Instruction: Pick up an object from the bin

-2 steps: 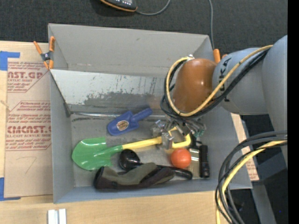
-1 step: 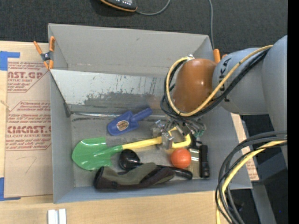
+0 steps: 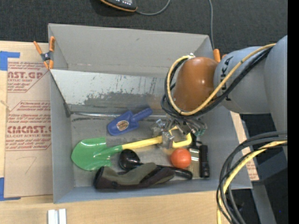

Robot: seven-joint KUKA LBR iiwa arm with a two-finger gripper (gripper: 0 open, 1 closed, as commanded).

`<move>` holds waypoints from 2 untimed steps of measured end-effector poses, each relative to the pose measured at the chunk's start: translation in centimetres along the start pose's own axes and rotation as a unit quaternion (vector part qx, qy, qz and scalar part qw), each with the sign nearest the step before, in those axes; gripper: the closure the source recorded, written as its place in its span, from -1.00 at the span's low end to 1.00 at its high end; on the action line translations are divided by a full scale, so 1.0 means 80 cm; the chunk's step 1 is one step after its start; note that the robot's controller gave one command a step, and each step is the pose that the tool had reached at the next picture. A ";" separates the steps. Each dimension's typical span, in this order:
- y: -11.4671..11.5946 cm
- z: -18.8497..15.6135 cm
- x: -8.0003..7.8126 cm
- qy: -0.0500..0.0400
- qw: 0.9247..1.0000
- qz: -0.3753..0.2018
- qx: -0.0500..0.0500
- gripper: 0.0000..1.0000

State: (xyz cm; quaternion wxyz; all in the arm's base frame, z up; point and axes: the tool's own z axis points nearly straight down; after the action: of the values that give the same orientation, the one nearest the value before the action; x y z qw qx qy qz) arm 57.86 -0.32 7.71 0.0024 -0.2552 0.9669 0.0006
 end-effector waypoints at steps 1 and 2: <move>0.001 -0.008 -0.001 -0.001 1.000 0.000 0.000 1.00; 0.002 -0.040 0.000 0.000 1.000 0.000 -0.001 1.00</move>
Offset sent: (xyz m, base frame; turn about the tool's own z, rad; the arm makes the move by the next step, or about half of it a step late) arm 0.0004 0.0006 0.0520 0.0002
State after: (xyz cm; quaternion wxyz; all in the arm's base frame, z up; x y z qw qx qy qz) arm 57.77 -0.18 10.92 0.0020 -0.2549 0.9670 0.0012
